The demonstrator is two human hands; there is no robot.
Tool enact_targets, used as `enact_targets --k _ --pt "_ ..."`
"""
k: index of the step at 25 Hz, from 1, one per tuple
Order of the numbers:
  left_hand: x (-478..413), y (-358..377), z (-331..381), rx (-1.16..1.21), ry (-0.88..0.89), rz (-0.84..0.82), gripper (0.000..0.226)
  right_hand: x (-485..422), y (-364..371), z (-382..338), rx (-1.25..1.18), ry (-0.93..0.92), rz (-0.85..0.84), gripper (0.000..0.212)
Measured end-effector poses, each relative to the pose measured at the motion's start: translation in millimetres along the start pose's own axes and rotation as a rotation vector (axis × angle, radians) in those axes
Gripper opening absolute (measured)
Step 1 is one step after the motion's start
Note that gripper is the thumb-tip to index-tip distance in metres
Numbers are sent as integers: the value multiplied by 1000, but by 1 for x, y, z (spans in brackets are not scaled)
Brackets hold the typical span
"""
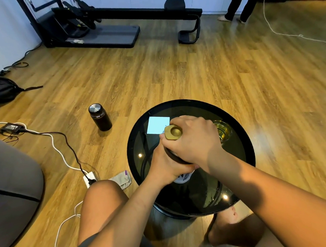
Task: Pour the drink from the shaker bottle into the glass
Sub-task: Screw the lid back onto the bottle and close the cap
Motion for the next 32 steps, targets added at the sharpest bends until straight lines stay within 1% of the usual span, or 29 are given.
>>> enact_targets --k 6,9,10,12,13,14,16,18,20,23,29,32 --pt "0 1 0 18 2 3 69 1 -1 0 28 0 20 51" --pt "-1 2 -5 38 -39 -23 75 -1 0 1 50 -23 5 58" --pt "-3 1 -9 52 -63 -70 81 -3 1 -2 52 -67 -36 64" --pt "-12 -1 -13 58 -82 -204 96 -6 8 -8 26 -213 -183 74" --pt "-17 -1 -11 53 -74 -258 99 -6 9 -9 5 -279 -246 74" --pt "-20 0 -9 55 -67 -279 98 -8 8 -9 -17 -313 -276 71" --pt "-20 -1 -6 81 -82 -211 94 -12 4 -3 -50 -269 -234 65" --pt "-15 -2 -9 84 -96 -119 90 -13 3 0 -53 -202 -174 64" --pt "-13 -3 -16 53 -105 -79 87 -11 6 -1 -47 -165 -151 65" --pt "-13 -5 -20 18 -108 -62 83 -10 4 2 -68 -117 -112 65" --pt "-11 -4 -14 22 -71 -18 84 -10 5 4 -71 -79 -97 64" --pt "-9 -2 -8 41 -62 -15 88 -7 3 4 -61 -56 -75 60"
Point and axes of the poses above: each hand's wrist, its own x-axis away from the middle knuckle, its own y-axis out of the palm, z = x × y, the point moved 10 cm from there along -x, towards the middle knuckle, and after that the axes turned 3 degrees about x, right-handed, at the moved point
